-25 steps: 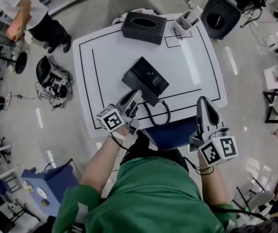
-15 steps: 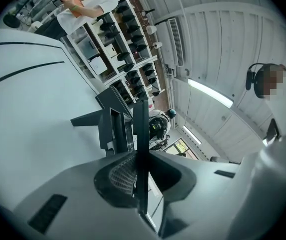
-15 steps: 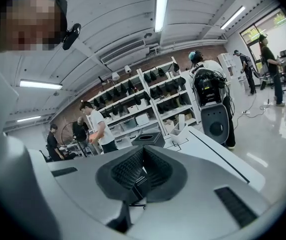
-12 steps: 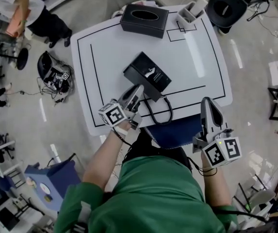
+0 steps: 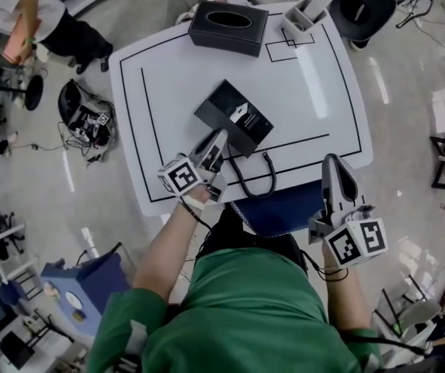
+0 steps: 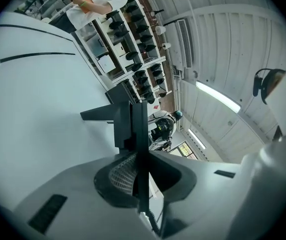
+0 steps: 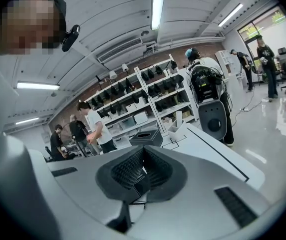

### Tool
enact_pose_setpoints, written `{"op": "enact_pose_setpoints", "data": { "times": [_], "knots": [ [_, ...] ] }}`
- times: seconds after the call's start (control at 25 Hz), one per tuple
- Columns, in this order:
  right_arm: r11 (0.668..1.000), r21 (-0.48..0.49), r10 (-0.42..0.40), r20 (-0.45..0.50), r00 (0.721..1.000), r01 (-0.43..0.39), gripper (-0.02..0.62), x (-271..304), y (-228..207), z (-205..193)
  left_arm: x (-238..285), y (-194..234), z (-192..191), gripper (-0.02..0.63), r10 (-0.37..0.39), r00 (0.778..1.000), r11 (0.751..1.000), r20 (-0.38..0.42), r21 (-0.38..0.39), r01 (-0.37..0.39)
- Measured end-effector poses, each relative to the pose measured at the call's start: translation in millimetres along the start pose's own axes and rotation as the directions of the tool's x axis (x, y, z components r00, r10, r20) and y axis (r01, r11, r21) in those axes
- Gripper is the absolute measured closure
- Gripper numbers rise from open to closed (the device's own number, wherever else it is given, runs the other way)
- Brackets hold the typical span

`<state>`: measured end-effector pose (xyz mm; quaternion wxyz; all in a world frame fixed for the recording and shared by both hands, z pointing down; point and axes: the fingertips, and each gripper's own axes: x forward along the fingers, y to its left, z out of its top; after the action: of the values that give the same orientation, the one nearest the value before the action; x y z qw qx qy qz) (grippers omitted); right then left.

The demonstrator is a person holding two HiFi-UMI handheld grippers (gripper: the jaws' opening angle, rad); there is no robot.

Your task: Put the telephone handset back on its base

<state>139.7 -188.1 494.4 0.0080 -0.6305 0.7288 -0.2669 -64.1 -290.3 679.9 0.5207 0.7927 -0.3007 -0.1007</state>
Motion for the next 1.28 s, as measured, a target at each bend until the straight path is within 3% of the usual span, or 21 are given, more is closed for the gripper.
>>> {"op": "enact_pose_setpoints", "data": {
  "times": [0.32, 0.52, 0.76, 1.28],
  "knots": [
    [1.000, 0.006, 0.000, 0.001, 1.000, 0.000, 0.572, 1, -2, 1, -3, 16, -6, 0.526, 0.069, 0.998, 0.996, 0.013, -0.055, -0.068],
    [1.000, 0.007, 0.010, 0.000, 1.000, -0.010, 0.572, 0, 1, 4, -5, 14, -6, 0.522, 0.075, 0.997, 0.996, 0.015, -0.046, -0.075],
    [1.000, 0.003, 0.029, 0.006, 1.000, -0.029, 0.572, 3, 3, 7, -3, 19, -3, 0.455, 0.138, 0.990, 0.990, -0.005, -0.025, -0.138],
    [0.998, -0.016, 0.053, 0.034, 0.998, -0.053, 0.572, -14, 9, 16, -20, 8, -5, 0.453, 0.171, 0.985, 0.985, -0.001, -0.003, -0.171]
  ]
}}
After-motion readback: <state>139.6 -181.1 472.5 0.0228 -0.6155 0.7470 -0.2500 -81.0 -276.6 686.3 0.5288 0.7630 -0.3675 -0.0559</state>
